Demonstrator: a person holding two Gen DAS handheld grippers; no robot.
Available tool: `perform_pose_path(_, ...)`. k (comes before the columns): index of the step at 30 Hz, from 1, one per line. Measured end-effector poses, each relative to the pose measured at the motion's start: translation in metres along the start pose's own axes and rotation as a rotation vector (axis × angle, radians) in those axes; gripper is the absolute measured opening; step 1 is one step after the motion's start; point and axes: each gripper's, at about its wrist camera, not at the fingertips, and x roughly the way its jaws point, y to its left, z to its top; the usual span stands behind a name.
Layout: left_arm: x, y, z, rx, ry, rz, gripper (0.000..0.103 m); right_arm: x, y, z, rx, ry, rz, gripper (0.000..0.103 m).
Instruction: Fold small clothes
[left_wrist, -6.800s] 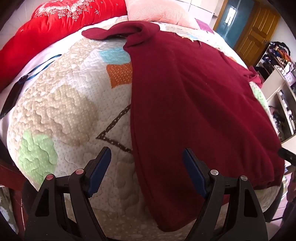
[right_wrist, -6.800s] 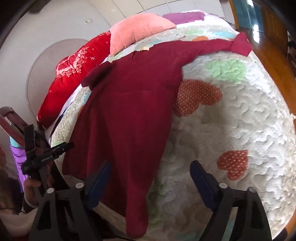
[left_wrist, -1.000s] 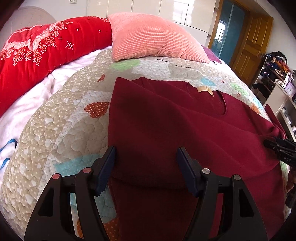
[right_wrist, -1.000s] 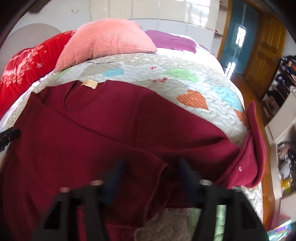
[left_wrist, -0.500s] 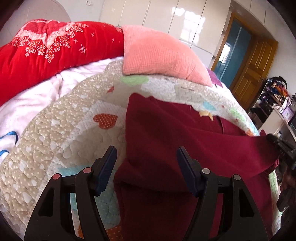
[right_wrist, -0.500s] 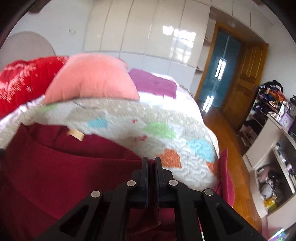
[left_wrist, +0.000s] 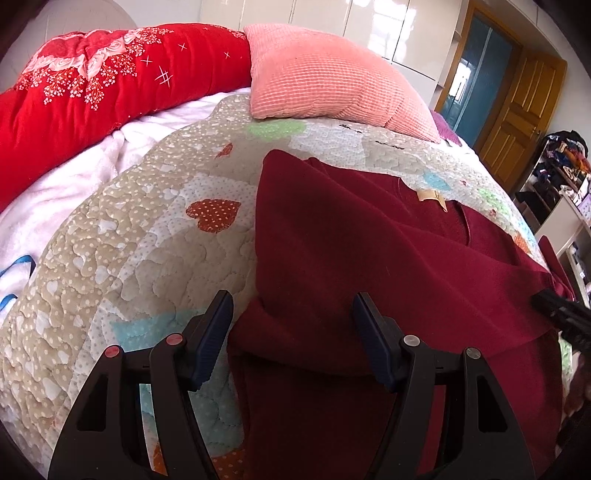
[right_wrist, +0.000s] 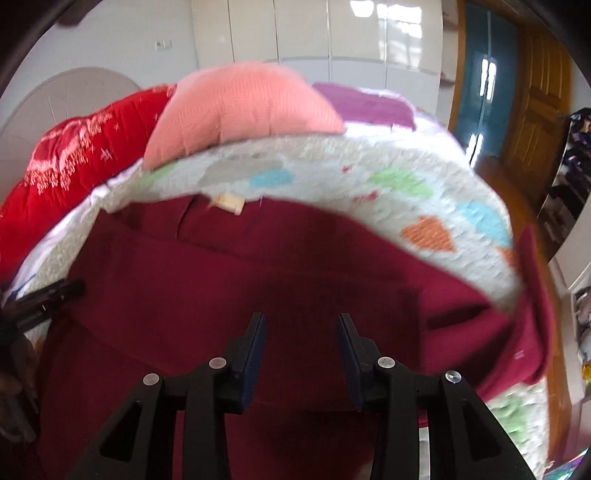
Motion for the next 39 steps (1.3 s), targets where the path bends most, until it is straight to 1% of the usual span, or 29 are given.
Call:
perform_pose_path(1, 0.001, 0.0, 0.0, 0.001, 0.003, 0.001, 0.066, 0.009, 0.002, 0.0, 0.002, 0.026, -0.008, 0.037)
perform_pose_path(4, 0.001, 0.001, 0.001, -0.001, 0.008, 0.0, 0.067, 0.007, 0.004, 0.004, 0.013, 0.017, -0.018, 0.037)
perform_pose_path(6, 0.0, 0.001, 0.001, -0.003, 0.004, 0.001, 0.067, -0.001, 0.004, 0.004, 0.018, 0.013, -0.031, 0.037)
perform_pose_path(8, 0.0, 0.002, 0.002, -0.002, 0.002, 0.004, 0.067, -0.016, -0.001, 0.001, 0.021, -0.02, -0.028, 0.037)
perform_pose_path(10, 0.0, 0.002, 0.002, 0.0, 0.003, 0.005, 0.067, -0.024, -0.007, -0.003, 0.032, -0.035, -0.035, 0.038)
perform_pose_path(12, 0.001, 0.002, 0.002, 0.0, 0.007, 0.008, 0.067, -0.021, -0.018, -0.01, 0.058, -0.016, -0.064, 0.04)
perform_pose_path(13, 0.001, 0.001, 0.002, 0.001, 0.009, 0.008, 0.067, -0.015, -0.023, -0.014, 0.07, 0.007, -0.079, 0.041)
perform_pose_path(14, 0.002, 0.001, 0.002, 0.003, 0.012, 0.008, 0.067, -0.009, -0.029, -0.019, 0.085, 0.031, -0.072, 0.041)
perform_pose_path(16, 0.003, 0.001, 0.002, 0.006, 0.018, 0.011, 0.067, -0.013, -0.031, -0.022, 0.096, 0.013, -0.058, 0.041)
perform_pose_path(19, 0.001, 0.002, 0.004, 0.006, 0.008, 0.009, 0.067, -0.03, -0.033, -0.022, 0.115, -0.008, -0.043, 0.041)
perform_pose_path(20, -0.001, 0.002, 0.004, 0.006, 0.001, 0.007, 0.067, -0.037, -0.034, -0.025, 0.122, -0.024, -0.038, 0.041)
perform_pose_path(21, -0.003, 0.001, 0.005, 0.006, -0.006, 0.006, 0.067, -0.039, -0.036, -0.027, 0.123, -0.027, -0.037, 0.045)
perform_pose_path(22, -0.004, 0.001, 0.005, 0.006, -0.01, 0.007, 0.067, -0.038, -0.037, -0.028, 0.119, -0.022, -0.038, 0.046)
perform_pose_path(25, 0.003, 0.002, 0.005, 0.011, 0.021, 0.024, 0.067, -0.027, -0.04, -0.04, 0.112, 0.016, -0.037, 0.046)
perform_pose_path(27, 0.008, 0.006, 0.005, -0.01, 0.041, 0.01, 0.067, -0.032, -0.037, -0.043, 0.096, 0.001, -0.044, 0.046)
perform_pose_path(30, 0.007, 0.007, 0.005, -0.022, 0.04, 0.004, 0.067, -0.048, -0.041, -0.046, 0.108, -0.018, -0.032, 0.045)
perform_pose_path(31, 0.005, 0.007, 0.005, -0.022, 0.036, 0.01, 0.067, -0.053, -0.045, -0.047, 0.118, -0.029, -0.041, 0.045)
perform_pose_path(34, -0.008, 0.0, 0.005, -0.001, -0.004, 0.017, 0.067, -0.074, -0.071, -0.051, 0.169, -0.096, -0.117, 0.045)
perform_pose_path(36, -0.02, -0.006, 0.005, 0.013, -0.041, -0.013, 0.067, -0.082, -0.091, -0.052, 0.214, -0.12, -0.162, 0.047)
perform_pose_path(39, -0.029, -0.016, 0.004, 0.03, -0.057, -0.09, 0.067, -0.082, -0.128, -0.05, 0.299, -0.103, -0.221, 0.048)
